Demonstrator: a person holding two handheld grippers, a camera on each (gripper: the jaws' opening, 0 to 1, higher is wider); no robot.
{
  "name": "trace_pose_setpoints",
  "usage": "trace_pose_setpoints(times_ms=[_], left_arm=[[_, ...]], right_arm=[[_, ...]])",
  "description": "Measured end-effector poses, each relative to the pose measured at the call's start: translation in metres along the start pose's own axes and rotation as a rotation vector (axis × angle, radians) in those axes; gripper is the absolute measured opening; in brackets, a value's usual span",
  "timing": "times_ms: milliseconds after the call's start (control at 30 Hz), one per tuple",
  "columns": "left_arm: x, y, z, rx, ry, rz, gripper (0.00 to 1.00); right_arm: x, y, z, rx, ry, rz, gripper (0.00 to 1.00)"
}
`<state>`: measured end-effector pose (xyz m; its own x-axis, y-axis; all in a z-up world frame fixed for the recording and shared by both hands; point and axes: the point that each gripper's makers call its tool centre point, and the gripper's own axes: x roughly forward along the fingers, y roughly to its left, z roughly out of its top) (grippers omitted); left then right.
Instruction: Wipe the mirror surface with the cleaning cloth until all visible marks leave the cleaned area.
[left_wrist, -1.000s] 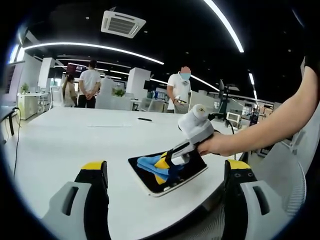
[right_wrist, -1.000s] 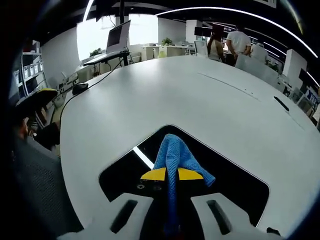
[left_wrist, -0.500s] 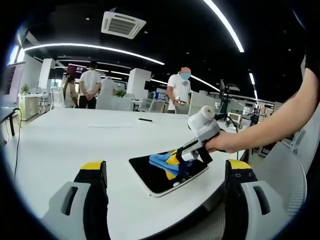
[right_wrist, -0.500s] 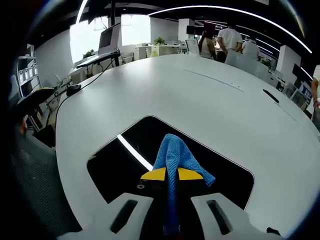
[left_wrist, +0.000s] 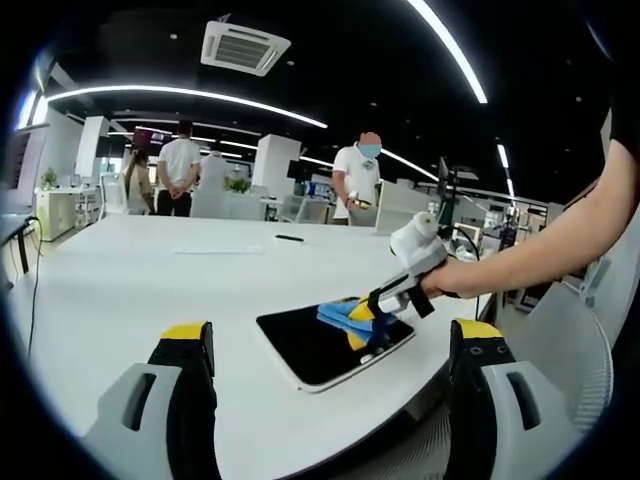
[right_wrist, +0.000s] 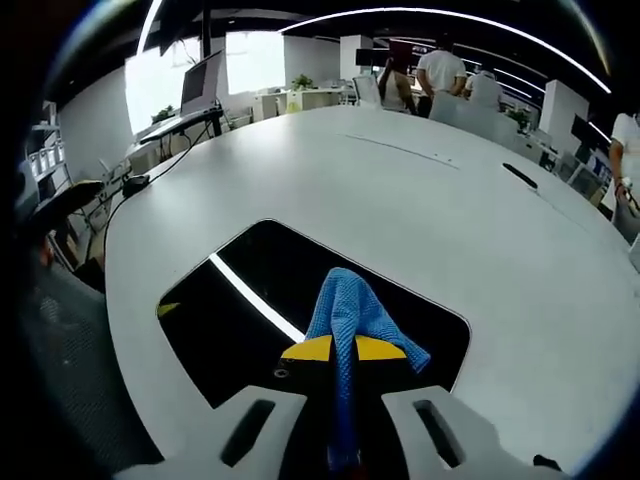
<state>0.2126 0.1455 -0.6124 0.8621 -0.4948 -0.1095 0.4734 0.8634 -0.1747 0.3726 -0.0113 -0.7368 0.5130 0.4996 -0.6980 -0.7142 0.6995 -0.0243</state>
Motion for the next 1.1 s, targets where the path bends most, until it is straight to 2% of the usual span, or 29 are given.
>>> trace_pose_setpoints(times_ms=[267,600,1100], left_arm=[[0.0,0.0,0.0,-0.001,0.0,0.002,0.96],[0.0,0.0,0.0,-0.001,0.0,-0.004,0.97],[0.0,-0.001,-0.001,-0.004,0.006,-0.007,0.96]], right_arm=[[-0.009,-0.017,-0.01,0.002,0.015,-0.027,0.0],[-0.021,-0.038,-0.021,0.051,0.021,-0.058,0.0],[-0.025,-0.041,-0.025,0.06,0.033,-0.053,0.0]])
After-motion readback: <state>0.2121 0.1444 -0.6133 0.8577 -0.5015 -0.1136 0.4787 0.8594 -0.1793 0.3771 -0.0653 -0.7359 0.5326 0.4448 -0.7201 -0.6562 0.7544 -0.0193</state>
